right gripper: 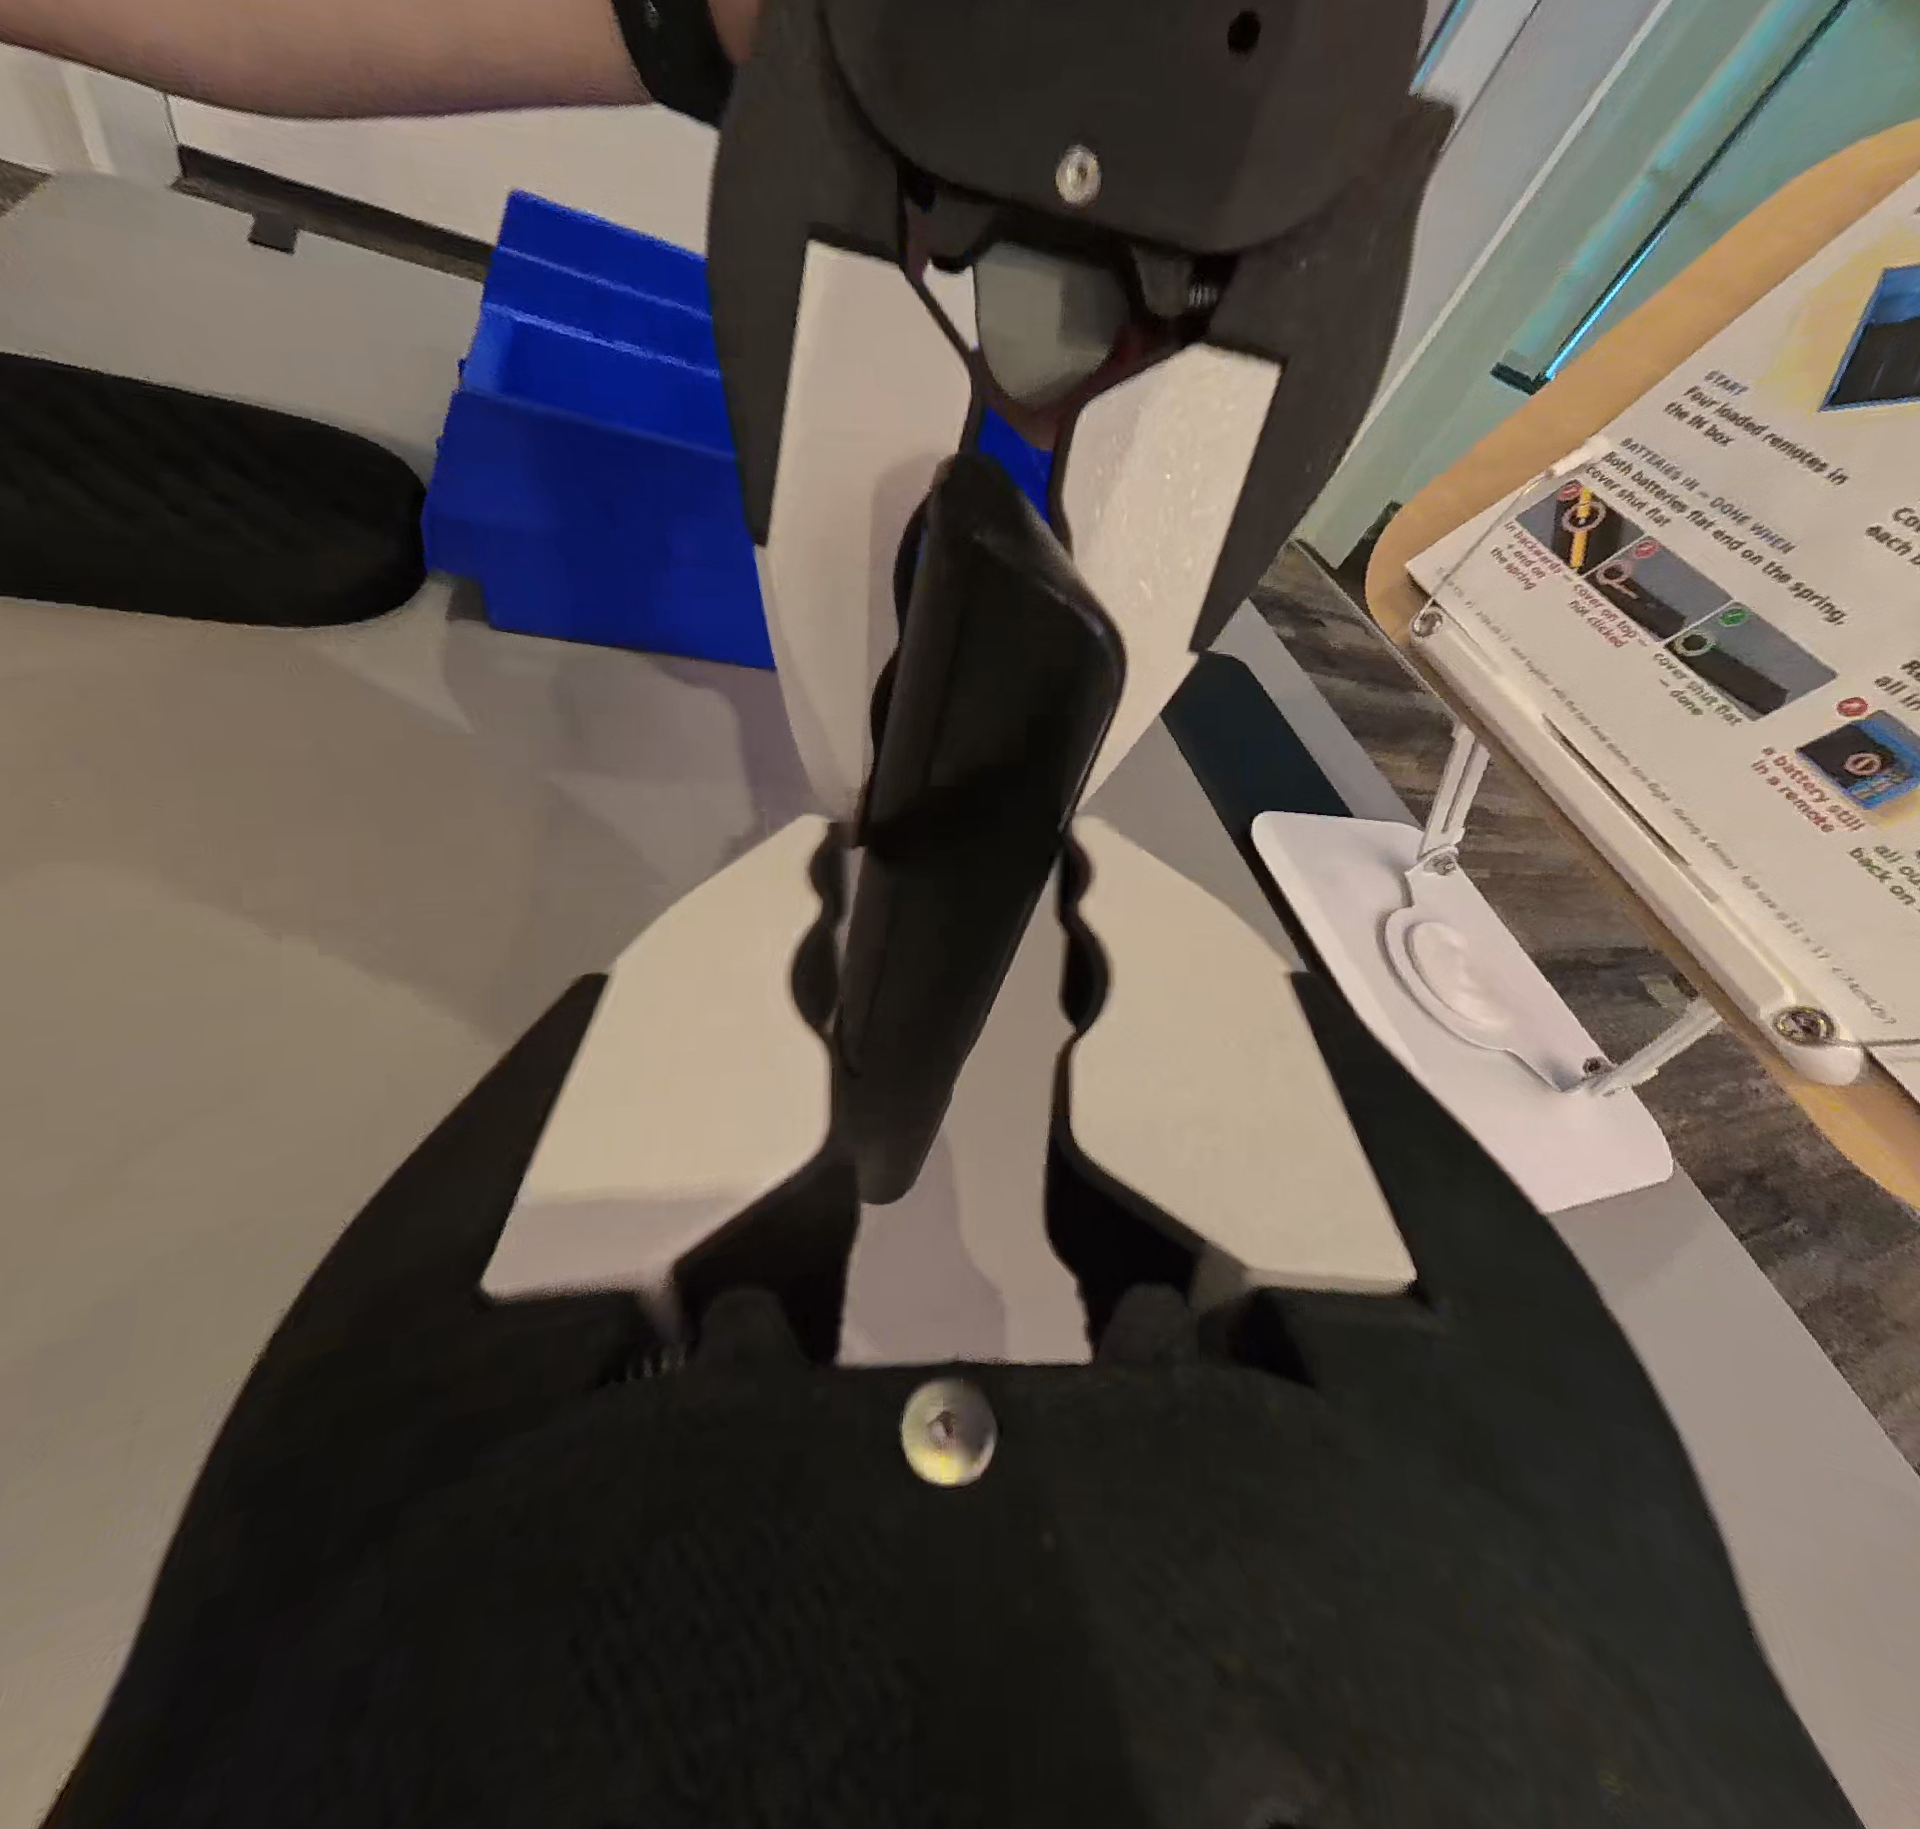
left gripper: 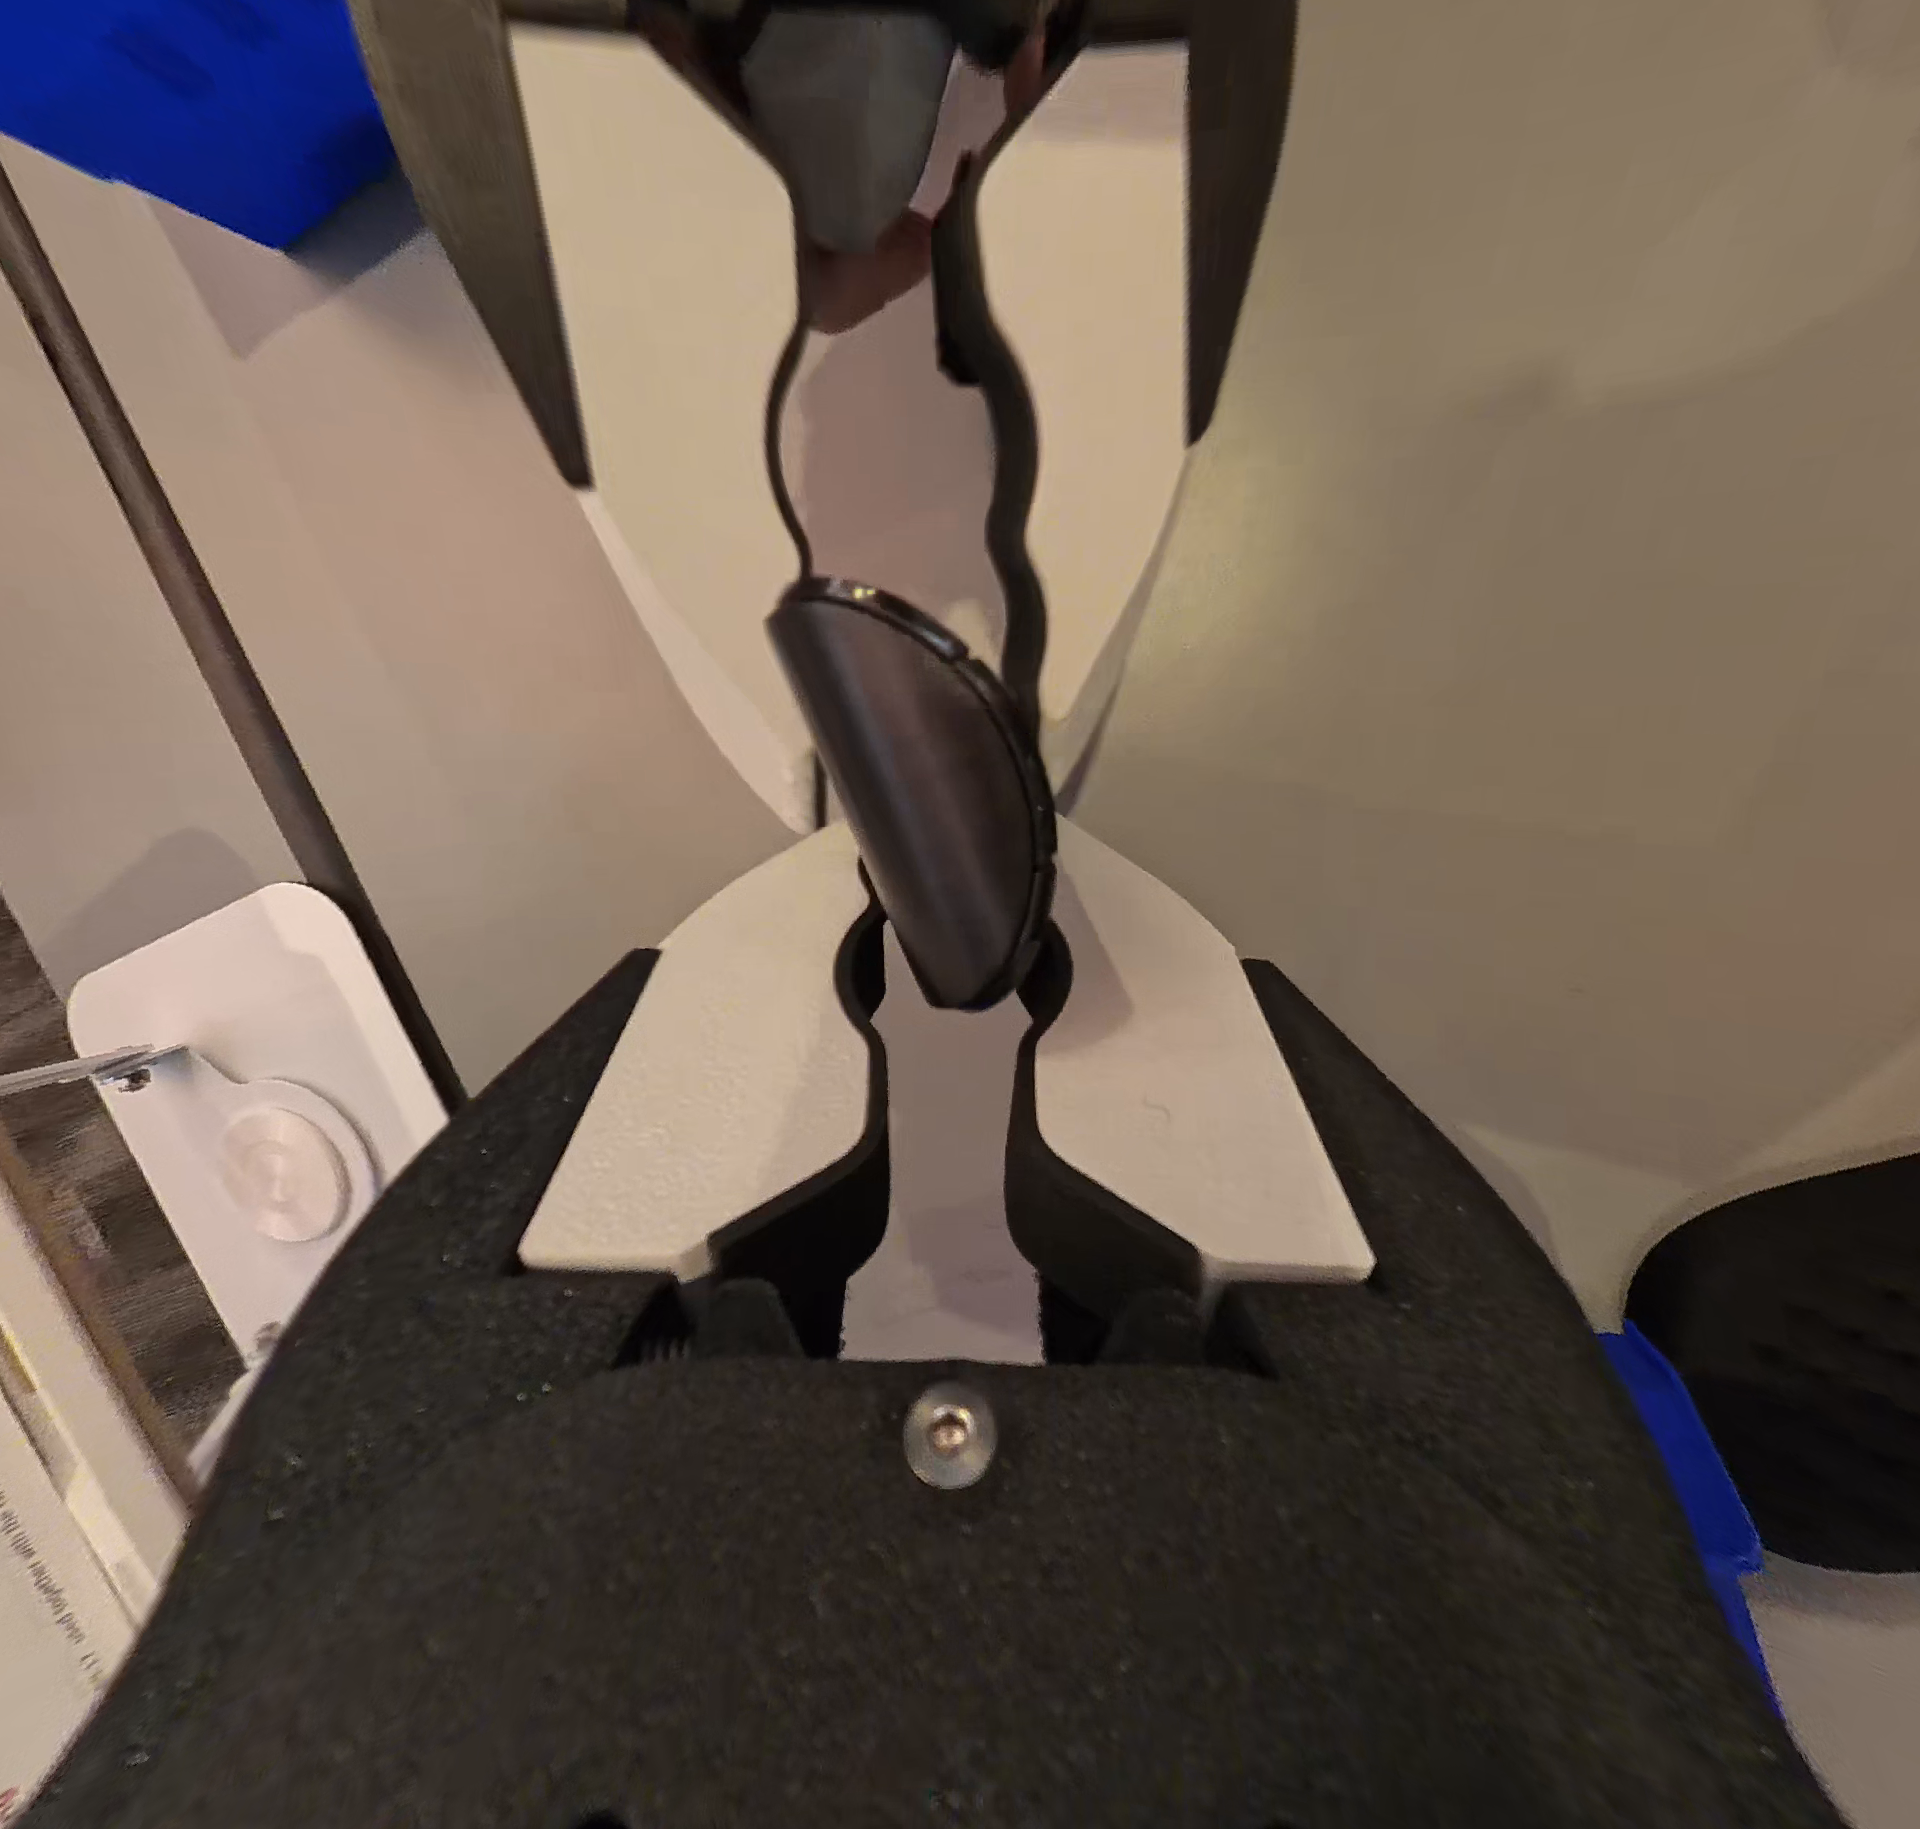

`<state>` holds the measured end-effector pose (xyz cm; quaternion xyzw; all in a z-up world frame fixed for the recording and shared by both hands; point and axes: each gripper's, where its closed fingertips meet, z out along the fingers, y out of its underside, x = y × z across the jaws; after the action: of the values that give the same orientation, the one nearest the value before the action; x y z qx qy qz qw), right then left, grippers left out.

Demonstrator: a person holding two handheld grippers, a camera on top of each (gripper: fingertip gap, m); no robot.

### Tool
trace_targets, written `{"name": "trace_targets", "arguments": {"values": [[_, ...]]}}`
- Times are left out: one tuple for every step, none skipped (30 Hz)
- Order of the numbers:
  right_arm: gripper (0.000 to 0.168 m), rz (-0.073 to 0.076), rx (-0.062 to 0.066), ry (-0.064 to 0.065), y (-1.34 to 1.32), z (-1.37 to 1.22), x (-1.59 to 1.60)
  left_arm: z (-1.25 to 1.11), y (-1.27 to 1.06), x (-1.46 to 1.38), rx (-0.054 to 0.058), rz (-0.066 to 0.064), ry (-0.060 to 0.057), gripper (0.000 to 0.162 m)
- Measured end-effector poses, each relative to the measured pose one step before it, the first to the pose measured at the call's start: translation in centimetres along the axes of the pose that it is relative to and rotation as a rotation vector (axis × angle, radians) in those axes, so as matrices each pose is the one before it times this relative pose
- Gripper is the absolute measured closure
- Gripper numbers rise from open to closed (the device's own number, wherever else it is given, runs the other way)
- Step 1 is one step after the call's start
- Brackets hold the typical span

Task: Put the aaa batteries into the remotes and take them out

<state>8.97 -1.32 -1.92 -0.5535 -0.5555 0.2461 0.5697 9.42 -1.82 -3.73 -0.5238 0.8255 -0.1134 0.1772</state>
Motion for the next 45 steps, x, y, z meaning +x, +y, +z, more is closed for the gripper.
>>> {"name": "trace_targets", "arguments": {"values": [[0.133, 0.0088, -0.0051, -0.0064, -0.002, -0.015, -0.023, -0.138, -0.069, -0.001, -0.0027, 0.0006, -0.0071, 0.141], [0.135, 0.0183, 0.0018, -0.0113, -0.095, -0.112, 0.002, -0.155, -0.075, -0.031, 0.0000, -0.0100, -0.0034, 0.141], [0.138, 0.0277, 0.0026, -0.0207, -0.063, -0.169, -0.029, -0.250, -0.121, -0.129, 0.0122, -0.0260, -0.0074, 0.140], [0.143, 0.0277, 0.0054, -0.0178, 0.008, -0.222, 0.054, -0.419, -0.070, -0.419, 0.0251, -0.0348, -0.0276, 0.135], [0.144, 0.0218, 0.0077, -0.0048, 0.092, -0.250, 0.249, -0.623, -0.066, -0.589, 0.0411, -0.0336, -0.0399, 0.134], [0.144, 0.0208, 0.0114, -0.0051, 0.086, -0.273, 0.260, -0.779, -0.126, -0.672, 0.0594, -0.0343, -0.0474, 0.134], [0.144, 0.0216, 0.0171, 0.0012, -0.028, -0.296, 0.352, -0.834, -0.166, -0.805, 0.0686, -0.0532, -0.0578, 0.134], [0.144, 0.0175, 0.0259, 0.0202, -0.269, -0.348, 0.590, -0.737, -0.260, -0.666, 0.0795, -0.0794, -0.0476, 0.133], [0.144, 0.0110, 0.0377, 0.0265, -0.555, -0.419, 0.617, -0.514, -0.402, -0.246, 0.0918, -0.0997, -0.0220, 0.129], [0.144, 0.0078, 0.0468, 0.0212, -0.842, -0.460, 0.487, -0.290, -0.270, 0.346, 0.0884, -0.1019, 0.0101, 0.126], [0.144, 0.0141, 0.0510, 0.0165, -0.995, -0.445, 0.396, -0.082, 0.103, 0.993, 0.0687, -0.0754, 0.0468, 0.126], [0.144, 0.0255, 0.0520, 0.0083, -1.042, -0.400, 0.287, 0.088, 0.434, 0.943, 0.0472, -0.0369, 0.0381, 0.125], [0.144, 0.0374, 0.0512, -0.0101, -1.003, -0.314, 0.029, 0.234, 0.327, 0.008, 0.0465, -0.0263, -0.0329, 0.114], [0.144, 0.0443, 0.0491, -0.0290, -0.910, -0.208, -0.258, 0.235, 0.041, -0.352, 0.0535, -0.0149, -0.0561, 0.100], [0.144, 0.0405, 0.0475, -0.0366, -0.778, -0.127, -0.448, 0.210, -0.105, -0.047, 0.0527, -0.0013, -0.0299, 0.097], [0.144, 0.0299, 0.0454, -0.0325, -0.678, -0.066, -0.476, 0.274, -0.096, 0.137, 0.0447, -0.0017, -0.0125, 0.094], [0.144, 0.0212, 0.0397, -0.0221, -0.555, -0.028, -0.385, 0.394, 0.118, 0.131, 0.0246, -0.0082, -0.0079, 0.090], [0.144, 0.0165, 0.0310, -0.0178, -0.440, -0.001, -0.344, 0.516, 0.284, 0.228, -0.0004, -0.0100, 0.0063, 0.089], [0.144, 0.0090, 0.0227, -0.0220, -0.336, 0.015, -0.414, 0.540, 0.436, 0.473, -0.0191, -0.0051, 0.0274, 0.091], [0.144, -0.0015, 0.0168, -0.0193, -0.269, 0.007, -0.404, 0.514, 0.350, 0.559, -0.0159, -0.0020, 0.0330, 0.093], [0.144, -0.0073, 0.0127, -0.0091, -0.201, -0.032, -0.241, 0.439, 0.224, 0.547, -0.0082, -0.0020, 0.0327, 0.096], [0.144, -0.0040, 0.0076, -0.0109, -0.131, -0.043, -0.191, 0.286, 0.132, 0.632, -0.0076, 0.0023, 0.0395, 0.108], [0.144, 0.0104, 0.0053, -0.0283, -0.103, -0.065, -0.288, 0.063, 0.003, 0.434, -0.0031, 0.0071, 0.0272, 0.131], [0.143, 0.0210, -0.0016, -0.0275, -0.075, -0.129, -0.142, -0.030, -0.046, 0.526, 0.0002, 0.0225, 0.0316, 0.134], [0.143, 0.0135, -0.0182, -0.0052, 0.067, -0.239, 0.205, -0.181, -0.002, 0.061, -0.0111, 0.0221, -0.0026, 0.136], [0.142, 0.0002, -0.0328, 0.0109, 0.173, -0.343, 0.426, -0.377, -0.031, -0.219, -0.0143, 0.0172, -0.0199, 0.137], [0.141, -0.0110, -0.0399, 0.0214, 0.157, -0.423, 0.535, -0.472, 0.102, -0.146, -0.0253, 0.0116, -0.0097, 0.137], [0.135, -0.0190, -0.0390, 0.0354, 0.023, -0.493, 0.676, -0.497, 0.313, -0.192, -0.0392, 0.0025, -0.0050, 0.138], [0.122, -0.0255, -0.0399, 0.0511, -0.054, -0.534, 0.813, -0.469, 0.320, -0.220, -0.0313, 0.0067, -0.0073, 0.138], [0.112, -0.0379, -0.0462, 0.0508, -0.019, -0.511, 0.687, -0.411, 0.374, -0.228, -0.0334, 0.0034, -0.0091, 0.138], [0.108, -0.0537, -0.0543, 0.0337, 0.118, -0.414, 0.312, -0.321, 0.479, -0.202, -0.0411, 0.0007, -0.0060, 0.138], [0.107, -0.0638, -0.0664, 0.0175, 0.379, -0.275, -0.043, -0.197, 0.581, -0.142, -0.0509, 0.0053, -0.0044, 0.138], [0.106, -0.0667, -0.0806, 0.0064, 0.678, -0.105, -0.291, -0.090, 0.576, -0.117, -0.0516, 0.0159, -0.0071, 0.138], [0.106, -0.0631, -0.0844, 0.0047, 0.782, 0.063, -0.383, 0.009, 0.543, 0.054, -0.0494, 0.0181, 0.0016, 0.138], [0.105, -0.0561, -0.0771, 0.0038, 0.745, 0.216, -0.440, 0.113, 0.381, 0.168, -0.0392, 0.0128, 0.0073, 0.138], [0.105, -0.0483, -0.0735, -0.0067, 0.727, 0.356, -0.588, 0.201, 0.399, 0.143, -0.0408, 0.0105, 0.0031, 0.138], [0.106, -0.0369, -0.0616, -0.0121, 0.596, 0.461, -0.639, 0.238, 0.412, 0.026, -0.0424, 0.0153, -0.0055, 0.138], [0.108, -0.0241, -0.0425, -0.0192, 0.403, 0.563, -0.698, 0.223, 0.349, 0.060, -0.0362, 0.0154, -0.0020, 0.138], [0.111, -0.0095, -0.0425, -0.0342, 0.499, 0.628, -0.814, 0.179, 0.178, 0.046, -0.0248, 0.0116, -0.0007, 0.138], [0.117, 0.0049, -0.0484, -0.0277, 0.647, 0.707, -0.571, 0.133, 0.003, -0.001, -0.0093, 0.0056, -0.0030, 0.138], [0.117, 0.0091, -0.0495, -0.0144, 0.768, 0.691, -0.284, 0.103, 0.043, -0.085, -0.0101, 0.0048, -0.0060, 0.138], [0.117, 0.0056, -0.0517, -0.0242, 0.872, 0.625, -0.369, 0.050, -0.166, -0.055, 0.0103, 0.0066, -0.0066, 0.138], [0.123, 0.0062, -0.0407, -0.0352, 0.736, 0.525, -0.490, -0.023, -0.250, 0.049, 0.0169, -0.0054, 0.0042, 0.138], [0.131, 0.0111, -0.0191, -0.0184, 0.423, 0.415, -0.219, -0.067, -0.157, -0.023, 0.0099, -0.0087, 0.0014, 0.138], [0.130, 0.0107, -0.0017, 0.0050, 0.132, 0.313, 0.136, -0.092, -0.203, -0.061, 0.0159, -0.0020, -0.0038, 0.138]]}}
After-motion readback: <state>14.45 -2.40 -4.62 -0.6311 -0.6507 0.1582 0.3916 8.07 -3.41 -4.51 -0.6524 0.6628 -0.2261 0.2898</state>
